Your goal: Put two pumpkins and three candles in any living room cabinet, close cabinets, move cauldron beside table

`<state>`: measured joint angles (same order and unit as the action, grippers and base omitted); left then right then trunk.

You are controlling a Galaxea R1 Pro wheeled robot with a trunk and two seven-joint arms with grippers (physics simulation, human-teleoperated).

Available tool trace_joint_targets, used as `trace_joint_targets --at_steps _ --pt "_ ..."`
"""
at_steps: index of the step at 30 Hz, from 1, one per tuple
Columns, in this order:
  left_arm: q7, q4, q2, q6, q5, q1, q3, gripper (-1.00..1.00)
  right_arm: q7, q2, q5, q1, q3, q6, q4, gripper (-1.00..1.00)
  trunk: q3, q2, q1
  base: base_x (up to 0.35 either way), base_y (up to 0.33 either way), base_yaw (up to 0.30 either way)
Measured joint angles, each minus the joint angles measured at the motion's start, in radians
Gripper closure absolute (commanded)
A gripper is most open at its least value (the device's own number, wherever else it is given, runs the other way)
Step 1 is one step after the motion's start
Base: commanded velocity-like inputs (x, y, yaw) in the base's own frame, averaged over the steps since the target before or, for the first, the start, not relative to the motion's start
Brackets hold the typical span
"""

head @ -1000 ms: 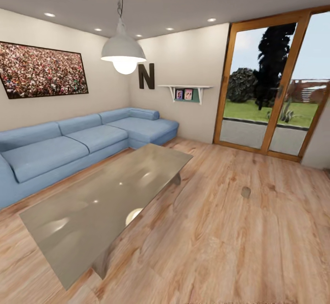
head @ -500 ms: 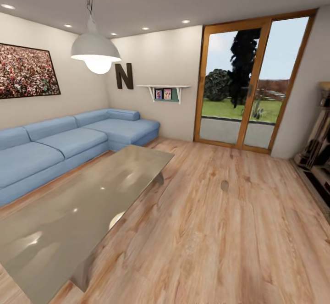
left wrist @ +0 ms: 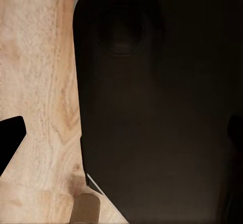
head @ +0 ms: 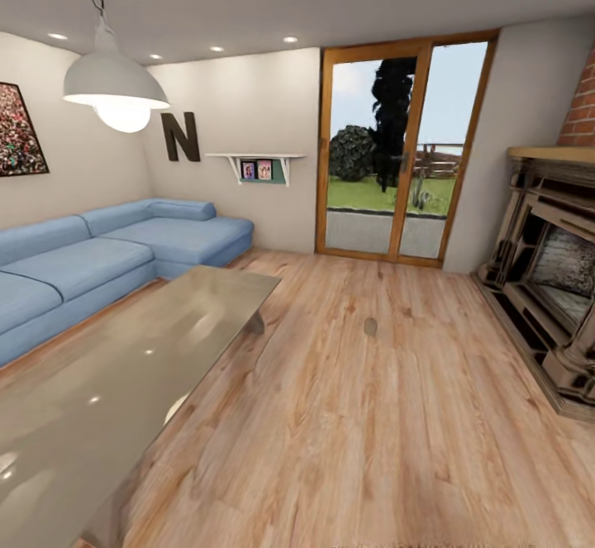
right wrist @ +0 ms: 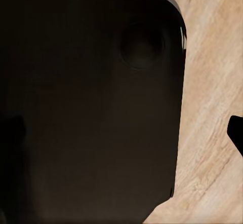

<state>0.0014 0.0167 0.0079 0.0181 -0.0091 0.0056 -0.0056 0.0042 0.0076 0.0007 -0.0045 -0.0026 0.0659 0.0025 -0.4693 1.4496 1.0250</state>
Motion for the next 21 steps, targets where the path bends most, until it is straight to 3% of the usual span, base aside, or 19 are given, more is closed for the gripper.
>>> trace_joint_targets --at_steps 14,21 --pt "0.0 0.0 -0.002 0.0 -0.001 0.0 0.0 -1.0 0.0 0.002 0.0 0.0 0.0 0.001 0.0 -1.0 0.0 0.0 0.0 0.0 -0.001 -0.29" --pt "0.0 0.0 -0.002 0.001 -0.001 0.0 0.0 -1.0 0.0 0.007 -0.001 0.0 0.0 0.021 0.0 -1.0 0.0 0.0 0.0 0.0 -0.108 -0.29"
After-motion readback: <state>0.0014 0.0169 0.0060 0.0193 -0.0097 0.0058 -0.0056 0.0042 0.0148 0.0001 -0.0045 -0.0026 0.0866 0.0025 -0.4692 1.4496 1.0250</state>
